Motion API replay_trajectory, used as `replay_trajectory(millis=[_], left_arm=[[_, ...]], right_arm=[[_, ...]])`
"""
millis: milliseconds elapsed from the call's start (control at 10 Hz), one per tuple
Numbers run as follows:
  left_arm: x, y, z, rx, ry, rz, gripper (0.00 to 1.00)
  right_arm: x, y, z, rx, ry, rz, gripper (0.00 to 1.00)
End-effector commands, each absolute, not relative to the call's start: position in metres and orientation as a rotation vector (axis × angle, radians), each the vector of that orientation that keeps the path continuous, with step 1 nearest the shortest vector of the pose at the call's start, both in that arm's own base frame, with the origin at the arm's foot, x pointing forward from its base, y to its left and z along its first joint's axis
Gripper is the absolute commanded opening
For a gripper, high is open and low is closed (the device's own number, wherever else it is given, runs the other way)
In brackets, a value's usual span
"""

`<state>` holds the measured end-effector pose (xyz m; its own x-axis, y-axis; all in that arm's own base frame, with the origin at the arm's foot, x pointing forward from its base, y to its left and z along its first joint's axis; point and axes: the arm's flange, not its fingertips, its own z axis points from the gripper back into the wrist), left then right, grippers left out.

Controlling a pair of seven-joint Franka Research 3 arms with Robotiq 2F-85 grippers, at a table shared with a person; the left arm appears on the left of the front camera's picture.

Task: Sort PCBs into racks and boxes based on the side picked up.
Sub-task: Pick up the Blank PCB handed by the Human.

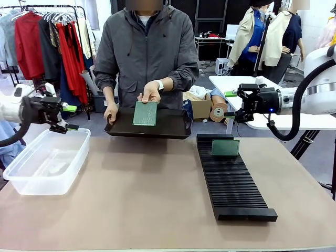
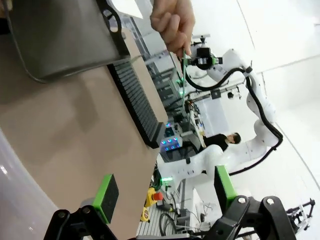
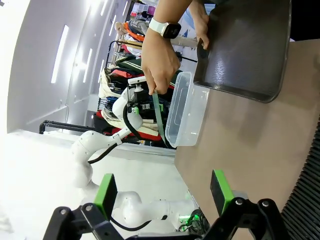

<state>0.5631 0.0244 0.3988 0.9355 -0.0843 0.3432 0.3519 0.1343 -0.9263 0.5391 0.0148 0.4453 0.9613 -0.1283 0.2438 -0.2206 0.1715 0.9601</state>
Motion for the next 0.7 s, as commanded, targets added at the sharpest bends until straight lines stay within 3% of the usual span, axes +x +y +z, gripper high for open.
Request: replay_trajectory(millis=[0,600], left_arm=[[0.575,0.014,0.399,-1.472,-0.25,-0.397,1.0],[0.569,-0.062,0.377,-1.499,-0.371,-0.377,1.0]], right_arm=[[0.539,0.015,0.447,1.403,-0.297,0.064,1.0],[0.539,0.015,0.447,1.403,-0.297,0.064,1.0]])
